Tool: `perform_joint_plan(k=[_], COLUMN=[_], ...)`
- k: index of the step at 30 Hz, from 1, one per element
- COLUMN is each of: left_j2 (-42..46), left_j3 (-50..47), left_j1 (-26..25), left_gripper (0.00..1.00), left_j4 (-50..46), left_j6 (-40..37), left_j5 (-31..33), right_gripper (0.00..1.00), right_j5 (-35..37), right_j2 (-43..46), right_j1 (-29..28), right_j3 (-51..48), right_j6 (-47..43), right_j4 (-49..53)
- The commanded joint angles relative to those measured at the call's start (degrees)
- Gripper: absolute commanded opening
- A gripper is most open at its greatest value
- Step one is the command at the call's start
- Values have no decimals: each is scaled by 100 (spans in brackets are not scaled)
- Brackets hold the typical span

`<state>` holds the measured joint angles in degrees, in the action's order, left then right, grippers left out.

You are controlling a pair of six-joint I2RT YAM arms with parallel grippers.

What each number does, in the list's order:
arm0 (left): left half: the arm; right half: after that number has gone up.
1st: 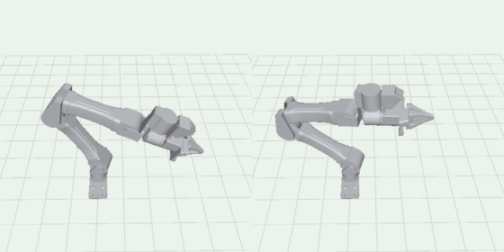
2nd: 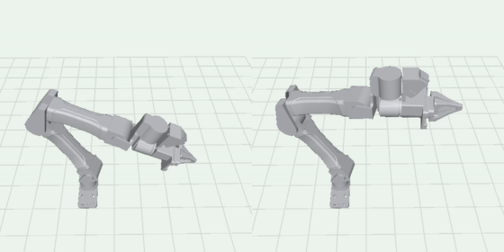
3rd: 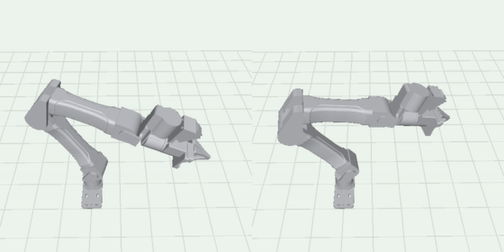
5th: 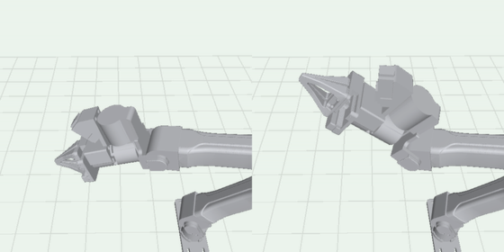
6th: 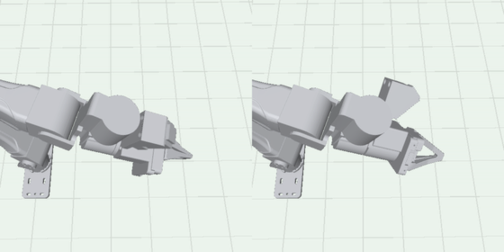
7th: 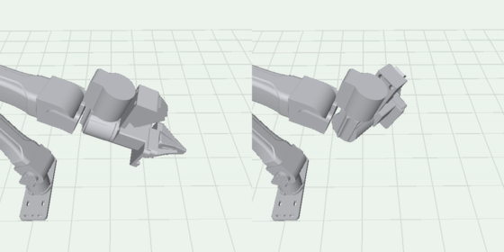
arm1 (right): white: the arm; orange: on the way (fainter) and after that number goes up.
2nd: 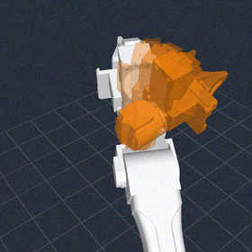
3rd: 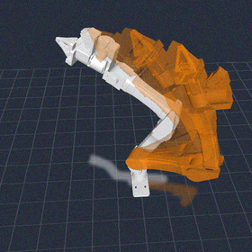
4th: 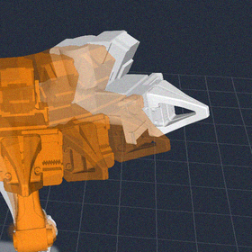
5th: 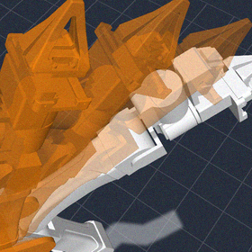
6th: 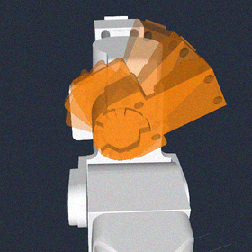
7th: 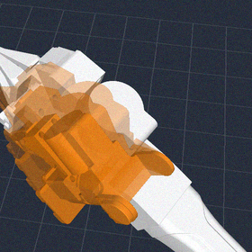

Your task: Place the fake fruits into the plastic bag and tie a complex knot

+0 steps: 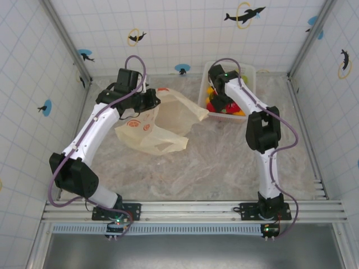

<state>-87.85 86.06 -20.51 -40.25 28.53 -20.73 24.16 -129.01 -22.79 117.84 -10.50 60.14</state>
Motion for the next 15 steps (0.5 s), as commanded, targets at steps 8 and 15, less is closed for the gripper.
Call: perform_joint_plan(k=[8, 15], left_j2=[75, 106], left_j3=[225, 236], left_j1=[44, 39], left_gripper=[0, 0], left_j4=[-152, -167], left_j6=[-61, -59], left_j5=[9, 35], right_gripper=[77, 67], right_j5=[-191, -181], right_j2=[16, 705], right_j1=[84, 109], right_j3=[-44, -118], right_j6=[5, 22], right_j4=[193, -58])
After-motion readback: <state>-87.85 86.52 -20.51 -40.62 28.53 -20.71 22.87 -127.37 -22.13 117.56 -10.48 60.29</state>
